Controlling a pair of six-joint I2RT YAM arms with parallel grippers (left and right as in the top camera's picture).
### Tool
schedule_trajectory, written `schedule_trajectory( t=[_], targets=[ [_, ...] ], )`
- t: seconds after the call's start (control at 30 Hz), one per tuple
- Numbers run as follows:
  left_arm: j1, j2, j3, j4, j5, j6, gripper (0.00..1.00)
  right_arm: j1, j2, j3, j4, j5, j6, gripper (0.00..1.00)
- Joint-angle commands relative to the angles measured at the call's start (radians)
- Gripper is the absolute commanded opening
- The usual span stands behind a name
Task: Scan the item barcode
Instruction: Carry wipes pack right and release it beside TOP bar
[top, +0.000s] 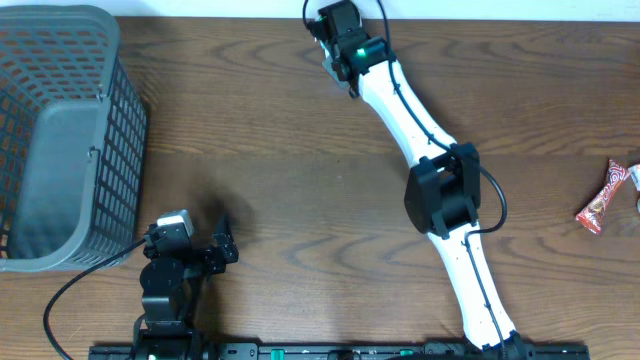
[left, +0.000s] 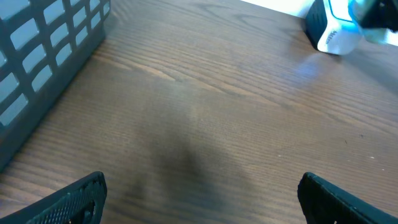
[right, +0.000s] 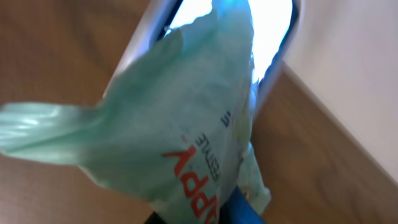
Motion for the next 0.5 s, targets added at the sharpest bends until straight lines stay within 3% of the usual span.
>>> schedule_trajectory(
  t=[0.0,0.17,0.27,0.47],
  targets=[
    [0.004,-0.001,-0.025,-0.008,-0.009,-0.009,0.98,0.025,-0.058,0.129,-0.165,0.166,0.13,0.01],
    [0.004,-0.001,-0.025,-0.008,-0.009,-0.009,0.98,0.008,-0.136,0.198,-0.555,0.173,0.373,0.01],
    [0.004,-0.001,-0.025,-0.008,-0.009,-0.009,0.98,-0.062,-0.171,0.198,-0.814,0.212,0.633,0.01],
    [0.004,-0.001,-0.025,-0.008,-0.009,-0.009,0.98,-0.217,-0.185,0.146,-0.822,0.096,0.704,0.01]
  ],
)
